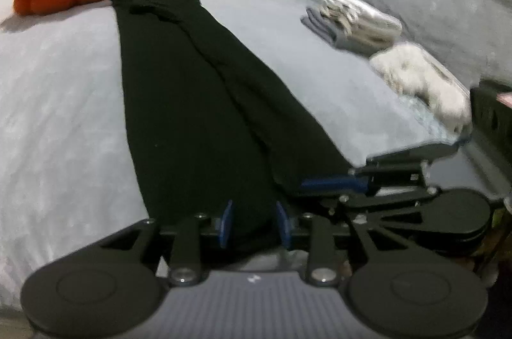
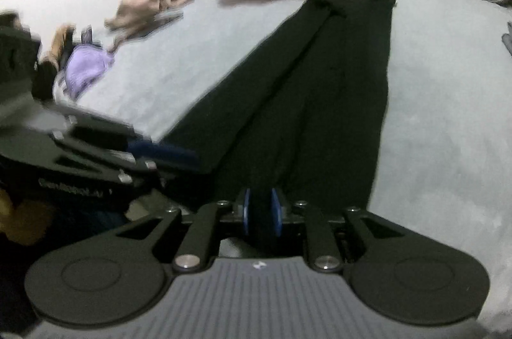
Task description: Fold clothes
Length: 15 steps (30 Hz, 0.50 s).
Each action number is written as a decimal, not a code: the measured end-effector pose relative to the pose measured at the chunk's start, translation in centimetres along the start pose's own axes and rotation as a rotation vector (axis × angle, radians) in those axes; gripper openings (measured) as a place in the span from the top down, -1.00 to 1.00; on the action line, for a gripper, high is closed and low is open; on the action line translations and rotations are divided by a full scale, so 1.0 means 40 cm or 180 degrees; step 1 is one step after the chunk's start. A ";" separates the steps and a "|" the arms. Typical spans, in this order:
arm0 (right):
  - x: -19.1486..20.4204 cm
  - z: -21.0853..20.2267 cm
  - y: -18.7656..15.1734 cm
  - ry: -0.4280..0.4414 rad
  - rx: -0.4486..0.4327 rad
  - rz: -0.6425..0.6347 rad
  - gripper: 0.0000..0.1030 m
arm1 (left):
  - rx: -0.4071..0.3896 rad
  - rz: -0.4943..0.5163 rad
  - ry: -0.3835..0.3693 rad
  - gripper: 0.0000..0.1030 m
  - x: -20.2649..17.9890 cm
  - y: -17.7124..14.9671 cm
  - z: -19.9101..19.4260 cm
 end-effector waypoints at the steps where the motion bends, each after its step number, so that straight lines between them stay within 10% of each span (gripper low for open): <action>1: 0.005 -0.004 0.009 -0.0016 0.0013 -0.0054 0.67 | 0.0000 0.0076 0.0007 0.61 -0.005 -0.006 -0.001; 15: 0.000 0.054 0.088 0.0653 0.0093 0.0708 0.34 | -0.0184 -0.0123 -0.0608 0.60 0.055 -0.004 -0.095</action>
Point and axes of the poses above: each gripper's, at about its wrist camera, not at the fingertips, and z roughly the way its jaws point, x to its left, y to its top, the point moved 5 cm from there along z, roughly the way its jaws point, and after that the axes turned 5 degrees about -z, right-handed, at the moved point
